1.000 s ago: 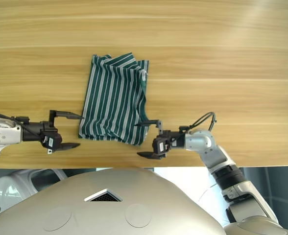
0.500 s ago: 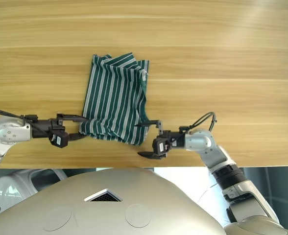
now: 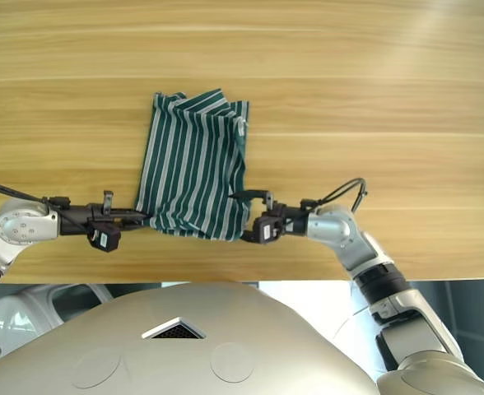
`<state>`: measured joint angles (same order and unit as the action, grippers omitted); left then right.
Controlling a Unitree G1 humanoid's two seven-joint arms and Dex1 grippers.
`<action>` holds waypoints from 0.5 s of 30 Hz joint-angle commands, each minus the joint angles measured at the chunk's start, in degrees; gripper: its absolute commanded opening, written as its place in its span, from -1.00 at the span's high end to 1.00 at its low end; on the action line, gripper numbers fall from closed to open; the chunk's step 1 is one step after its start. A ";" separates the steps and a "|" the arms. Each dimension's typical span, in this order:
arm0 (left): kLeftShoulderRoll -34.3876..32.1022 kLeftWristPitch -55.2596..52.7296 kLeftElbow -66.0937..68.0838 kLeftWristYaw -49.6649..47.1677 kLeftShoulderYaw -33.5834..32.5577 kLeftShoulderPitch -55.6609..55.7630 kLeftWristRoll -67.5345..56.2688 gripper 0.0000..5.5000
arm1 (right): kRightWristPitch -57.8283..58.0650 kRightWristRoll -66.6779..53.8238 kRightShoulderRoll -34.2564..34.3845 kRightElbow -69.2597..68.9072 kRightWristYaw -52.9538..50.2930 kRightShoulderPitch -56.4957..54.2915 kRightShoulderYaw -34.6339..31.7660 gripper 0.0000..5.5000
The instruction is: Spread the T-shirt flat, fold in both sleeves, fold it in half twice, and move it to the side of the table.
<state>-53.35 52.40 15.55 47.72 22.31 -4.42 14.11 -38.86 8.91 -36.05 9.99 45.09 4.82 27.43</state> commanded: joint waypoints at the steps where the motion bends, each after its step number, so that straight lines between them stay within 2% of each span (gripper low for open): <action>1: 0.06 -1.81 1.41 0.66 1.38 -0.17 2.87 0.90 | 0.54 1.99 -3.32 0.28 3.29 2.60 2.13 -0.25; 7: 0.40 -1.96 1.72 0.53 1.27 0.33 2.64 0.91 | -1.19 -3.67 -6.60 -5.11 7.43 5.13 3.47 0.16; 15: 0.84 -1.99 1.53 0.56 1.39 0.46 2.34 0.91 | -0.09 -2.01 -5.00 -2.95 6.59 4.29 2.95 0.69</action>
<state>-52.67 52.24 15.88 47.71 22.46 -3.73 14.12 -40.05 5.38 -41.33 5.72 52.26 9.87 30.81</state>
